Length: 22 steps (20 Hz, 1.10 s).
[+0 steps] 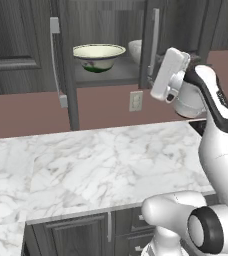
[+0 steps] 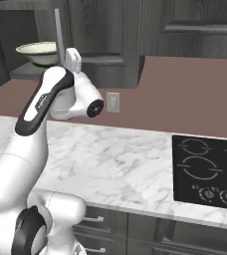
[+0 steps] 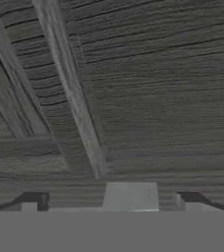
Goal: Open the cabinet. Pick the bowls from the counter and place them in the cabinet. Then close the cabinet.
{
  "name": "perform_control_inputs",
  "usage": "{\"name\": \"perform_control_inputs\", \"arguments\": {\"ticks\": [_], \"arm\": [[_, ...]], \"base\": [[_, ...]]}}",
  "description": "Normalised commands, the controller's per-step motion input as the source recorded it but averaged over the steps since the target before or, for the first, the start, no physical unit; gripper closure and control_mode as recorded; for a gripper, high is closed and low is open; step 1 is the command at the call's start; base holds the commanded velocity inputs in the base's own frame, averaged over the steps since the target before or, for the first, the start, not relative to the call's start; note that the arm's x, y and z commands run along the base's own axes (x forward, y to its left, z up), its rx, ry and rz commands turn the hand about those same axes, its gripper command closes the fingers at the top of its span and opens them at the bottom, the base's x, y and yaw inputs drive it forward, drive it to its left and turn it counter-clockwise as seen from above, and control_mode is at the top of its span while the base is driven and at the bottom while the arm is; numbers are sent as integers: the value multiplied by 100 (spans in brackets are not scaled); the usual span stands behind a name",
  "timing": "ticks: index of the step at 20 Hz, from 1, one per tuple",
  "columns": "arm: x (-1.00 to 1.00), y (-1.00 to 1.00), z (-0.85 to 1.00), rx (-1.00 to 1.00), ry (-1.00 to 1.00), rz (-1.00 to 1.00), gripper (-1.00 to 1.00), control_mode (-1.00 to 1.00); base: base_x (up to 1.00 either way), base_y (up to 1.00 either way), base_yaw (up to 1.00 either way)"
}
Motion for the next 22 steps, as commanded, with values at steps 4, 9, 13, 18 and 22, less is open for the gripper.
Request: {"name": "perform_control_inputs", "arguments": {"ticks": [4,9,13,18,22], "arm": [[100,44,12,-10,28,-26,-100,-100],[96,33,19,-11,39,-26,-100,-100],[60,38,1,-11,25,-13,-100,-100],[-71,-29,23,5,6,-15,-100,-100],[-100,-40,32,10,5,-17,-100,-100]], "base": [[0,0,0],[0,0,0],[0,0,0],[0,0,0],[0,0,0]]}}
